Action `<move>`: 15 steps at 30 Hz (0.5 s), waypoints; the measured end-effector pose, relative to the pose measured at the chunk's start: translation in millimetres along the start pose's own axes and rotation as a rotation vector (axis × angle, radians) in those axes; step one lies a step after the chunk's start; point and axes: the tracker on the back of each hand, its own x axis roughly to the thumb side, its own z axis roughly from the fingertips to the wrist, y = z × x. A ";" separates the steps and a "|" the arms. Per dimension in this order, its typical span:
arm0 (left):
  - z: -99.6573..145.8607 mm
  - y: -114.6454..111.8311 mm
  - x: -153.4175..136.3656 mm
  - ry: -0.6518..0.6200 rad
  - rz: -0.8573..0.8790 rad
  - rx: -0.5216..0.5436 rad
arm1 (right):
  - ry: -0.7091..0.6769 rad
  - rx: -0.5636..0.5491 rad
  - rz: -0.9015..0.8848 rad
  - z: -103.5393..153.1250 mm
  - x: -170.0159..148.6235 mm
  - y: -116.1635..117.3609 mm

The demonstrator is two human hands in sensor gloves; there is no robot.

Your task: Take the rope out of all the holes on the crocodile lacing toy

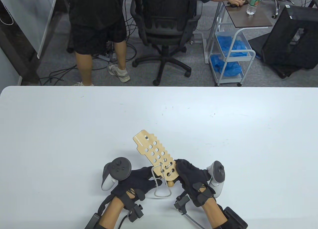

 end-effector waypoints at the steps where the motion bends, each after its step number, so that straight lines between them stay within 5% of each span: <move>1: 0.2 0.3 1.1 -0.004 -0.029 0.014 | -0.001 -0.007 -0.001 0.1 0.0 -0.8; 15: 12.9 27.3 -3.0 0.004 -0.005 0.264 | 0.052 -0.207 0.069 0.6 -3.2 -33.6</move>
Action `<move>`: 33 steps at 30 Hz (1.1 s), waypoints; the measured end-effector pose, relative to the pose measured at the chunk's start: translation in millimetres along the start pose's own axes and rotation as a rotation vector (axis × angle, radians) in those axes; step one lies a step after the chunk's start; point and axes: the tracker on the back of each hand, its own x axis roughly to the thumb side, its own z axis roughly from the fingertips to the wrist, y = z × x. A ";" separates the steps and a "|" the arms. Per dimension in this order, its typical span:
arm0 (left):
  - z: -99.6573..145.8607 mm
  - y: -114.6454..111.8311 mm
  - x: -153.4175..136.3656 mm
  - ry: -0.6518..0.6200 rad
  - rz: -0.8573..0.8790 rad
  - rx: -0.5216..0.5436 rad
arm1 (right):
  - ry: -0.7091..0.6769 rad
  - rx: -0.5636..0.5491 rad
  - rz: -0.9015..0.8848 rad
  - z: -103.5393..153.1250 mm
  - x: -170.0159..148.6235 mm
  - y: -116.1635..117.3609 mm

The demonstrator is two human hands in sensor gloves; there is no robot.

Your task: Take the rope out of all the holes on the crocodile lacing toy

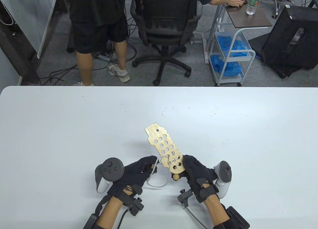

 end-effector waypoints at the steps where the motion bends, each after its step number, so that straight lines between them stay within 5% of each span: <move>1: 0.6 3.2 -0.9 0.007 -0.006 0.021 | 0.005 -0.024 0.006 -0.9 -0.5 -5.0; 21: 18.2 57.5 -42.2 0.270 0.027 0.394 | 0.029 -0.261 -0.133 -4.3 1.1 -53.6; 33: 31.1 80.0 -63.4 0.357 0.139 0.526 | 0.036 -0.327 -0.314 -3.0 -0.8 -67.9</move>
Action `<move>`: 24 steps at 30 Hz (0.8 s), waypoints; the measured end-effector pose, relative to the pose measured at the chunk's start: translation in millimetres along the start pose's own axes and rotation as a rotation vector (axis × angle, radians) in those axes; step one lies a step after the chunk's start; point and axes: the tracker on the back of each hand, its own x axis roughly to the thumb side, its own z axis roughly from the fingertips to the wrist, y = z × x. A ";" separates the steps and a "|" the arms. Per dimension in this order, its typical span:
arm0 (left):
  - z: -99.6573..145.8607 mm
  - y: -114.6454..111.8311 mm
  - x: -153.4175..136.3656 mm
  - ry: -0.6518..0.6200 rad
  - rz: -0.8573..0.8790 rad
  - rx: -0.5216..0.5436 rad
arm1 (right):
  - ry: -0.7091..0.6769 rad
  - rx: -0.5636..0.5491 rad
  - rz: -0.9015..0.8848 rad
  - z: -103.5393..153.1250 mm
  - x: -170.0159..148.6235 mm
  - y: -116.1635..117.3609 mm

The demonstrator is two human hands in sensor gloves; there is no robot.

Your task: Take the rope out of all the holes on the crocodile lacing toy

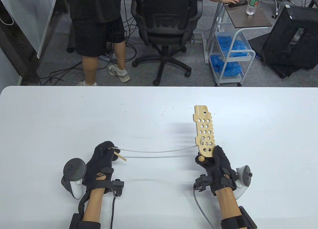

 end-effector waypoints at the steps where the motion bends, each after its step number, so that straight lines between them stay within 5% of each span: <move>1: -0.3 2.1 -1.3 0.009 0.008 0.008 | 0.001 -0.004 -0.021 -0.1 0.6 -1.1; 24: 0.6 20.1 -21.3 0.159 0.136 0.131 | 0.000 -0.058 -0.212 -0.4 0.5 -13.6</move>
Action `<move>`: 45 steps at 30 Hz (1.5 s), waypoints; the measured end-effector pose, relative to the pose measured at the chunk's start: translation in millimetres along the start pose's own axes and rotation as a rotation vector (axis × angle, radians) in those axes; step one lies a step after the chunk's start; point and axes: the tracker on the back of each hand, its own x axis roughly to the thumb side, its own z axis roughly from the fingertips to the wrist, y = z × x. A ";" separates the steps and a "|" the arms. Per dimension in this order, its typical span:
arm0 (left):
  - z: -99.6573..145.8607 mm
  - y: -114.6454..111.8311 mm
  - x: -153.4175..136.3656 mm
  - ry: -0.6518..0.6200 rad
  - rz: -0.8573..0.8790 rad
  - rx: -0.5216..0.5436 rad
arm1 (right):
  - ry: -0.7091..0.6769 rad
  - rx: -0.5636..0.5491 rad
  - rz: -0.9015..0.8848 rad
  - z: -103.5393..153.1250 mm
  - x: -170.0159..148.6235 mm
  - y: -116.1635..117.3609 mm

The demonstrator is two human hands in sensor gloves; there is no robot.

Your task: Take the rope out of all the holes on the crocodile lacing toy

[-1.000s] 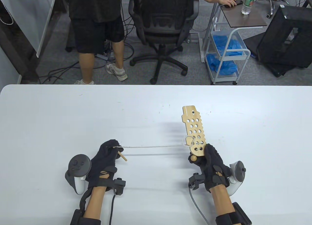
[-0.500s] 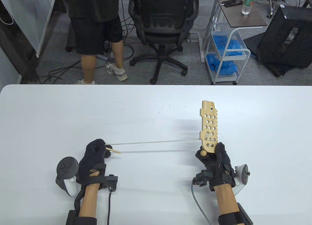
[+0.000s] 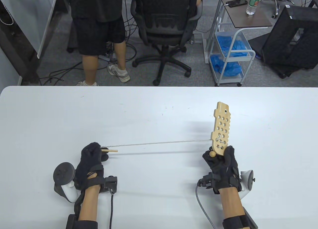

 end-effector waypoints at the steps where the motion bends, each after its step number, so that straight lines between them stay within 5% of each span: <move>1: 0.0 0.4 -0.4 0.002 0.007 0.000 | -0.001 0.003 -0.002 0.2 0.2 0.5; 30: -0.1 11.4 -16.0 0.117 0.124 0.081 | 0.002 -0.091 -0.117 1.3 2.0 -10.2; 45: 19.9 -47.4 15.6 -0.116 -0.122 -0.140 | 0.012 0.151 0.162 12.4 -21.3 31.0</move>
